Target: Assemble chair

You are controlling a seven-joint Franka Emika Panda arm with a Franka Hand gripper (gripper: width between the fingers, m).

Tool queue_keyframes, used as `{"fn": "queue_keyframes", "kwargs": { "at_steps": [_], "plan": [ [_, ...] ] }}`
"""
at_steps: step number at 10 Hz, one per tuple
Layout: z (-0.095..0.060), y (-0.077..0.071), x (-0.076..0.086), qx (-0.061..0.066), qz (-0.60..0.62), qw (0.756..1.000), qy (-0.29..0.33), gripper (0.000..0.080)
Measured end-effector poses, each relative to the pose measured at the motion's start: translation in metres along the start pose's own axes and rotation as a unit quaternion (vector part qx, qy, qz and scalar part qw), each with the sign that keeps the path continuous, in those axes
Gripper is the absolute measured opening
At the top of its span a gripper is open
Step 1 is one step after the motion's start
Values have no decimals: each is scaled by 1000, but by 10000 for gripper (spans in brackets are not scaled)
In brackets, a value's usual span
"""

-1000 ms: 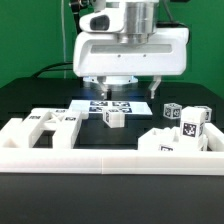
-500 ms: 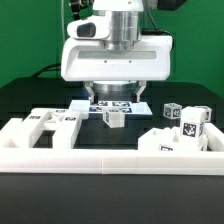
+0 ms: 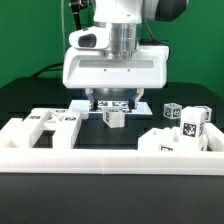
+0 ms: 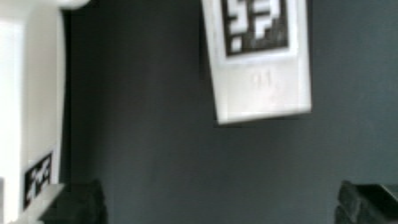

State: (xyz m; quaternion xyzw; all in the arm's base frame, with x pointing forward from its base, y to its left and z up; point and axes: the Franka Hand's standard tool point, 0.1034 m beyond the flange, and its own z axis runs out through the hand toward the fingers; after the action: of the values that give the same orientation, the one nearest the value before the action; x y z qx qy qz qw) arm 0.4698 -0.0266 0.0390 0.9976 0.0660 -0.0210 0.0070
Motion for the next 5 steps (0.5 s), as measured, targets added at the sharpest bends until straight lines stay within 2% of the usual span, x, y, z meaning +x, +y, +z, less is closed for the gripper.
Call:
{"fn": "queue_keyframes", "kwargs": {
  "at_steps": [4, 5],
  "plan": [
    [2, -1, -2, 4, 0, 1000, -13, 649],
    [3, -7, -9, 14, 9, 998, -60, 649]
  ]
}}
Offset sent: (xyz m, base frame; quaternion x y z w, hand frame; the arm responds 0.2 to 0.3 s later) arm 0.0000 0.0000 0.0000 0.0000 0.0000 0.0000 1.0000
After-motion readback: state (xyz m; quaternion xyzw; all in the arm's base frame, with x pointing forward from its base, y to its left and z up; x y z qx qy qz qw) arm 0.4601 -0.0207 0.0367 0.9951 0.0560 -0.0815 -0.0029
